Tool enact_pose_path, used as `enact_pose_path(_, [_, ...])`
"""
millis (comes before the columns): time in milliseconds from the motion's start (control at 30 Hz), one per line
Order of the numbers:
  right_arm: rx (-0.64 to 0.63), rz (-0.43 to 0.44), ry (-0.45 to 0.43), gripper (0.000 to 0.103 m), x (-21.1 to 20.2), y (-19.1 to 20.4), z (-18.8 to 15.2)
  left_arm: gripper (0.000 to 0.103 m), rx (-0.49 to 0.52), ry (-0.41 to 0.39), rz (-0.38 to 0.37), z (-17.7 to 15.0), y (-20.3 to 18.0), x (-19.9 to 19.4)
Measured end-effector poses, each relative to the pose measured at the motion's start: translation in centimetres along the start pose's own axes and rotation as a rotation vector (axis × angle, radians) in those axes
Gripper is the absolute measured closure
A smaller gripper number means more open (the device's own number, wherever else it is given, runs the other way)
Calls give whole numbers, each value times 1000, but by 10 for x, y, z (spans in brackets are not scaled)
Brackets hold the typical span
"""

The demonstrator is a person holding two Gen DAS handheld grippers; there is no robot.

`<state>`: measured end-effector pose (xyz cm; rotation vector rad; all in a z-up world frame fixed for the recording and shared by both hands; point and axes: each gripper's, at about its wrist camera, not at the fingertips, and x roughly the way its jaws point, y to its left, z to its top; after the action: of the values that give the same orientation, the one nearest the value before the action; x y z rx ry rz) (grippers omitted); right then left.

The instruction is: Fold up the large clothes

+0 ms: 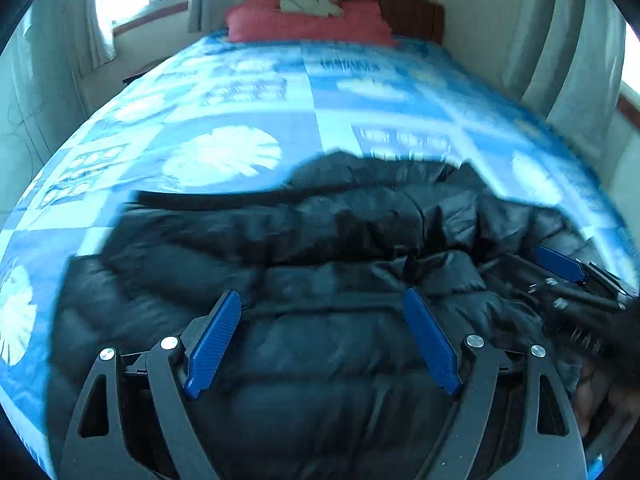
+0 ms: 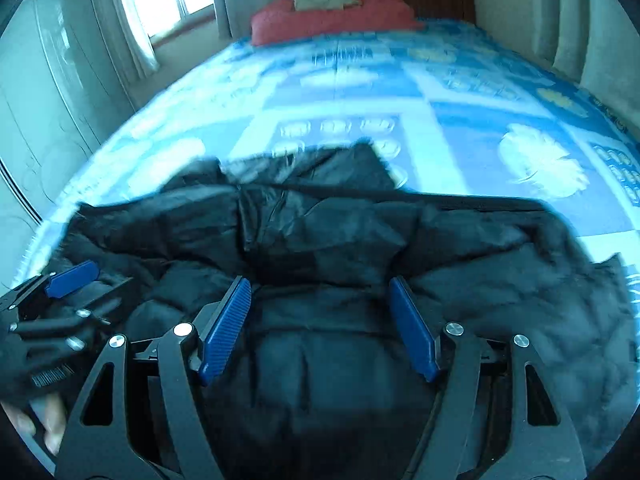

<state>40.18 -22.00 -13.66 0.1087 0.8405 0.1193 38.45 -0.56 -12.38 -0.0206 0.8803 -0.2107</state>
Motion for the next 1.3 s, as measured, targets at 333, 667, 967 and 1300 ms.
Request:
enact_pose_path(333, [49, -107, 9, 30, 13, -49, -22, 20, -68, 7, 88, -19, 55, 9])
enact_pose_path(667, [84, -79, -27, 29, -33, -55, -23, 20, -96, 13, 82, -22, 58, -20])
enact_pose_path(967, [197, -177, -51, 25, -139, -109, -115, 20, -298, -63, 109, -123, 115, -131])
enact_pose_path(1300, [449, -58, -19, 25, -140, -139, -174, 20, -582, -5, -36, -208, 133, -146])
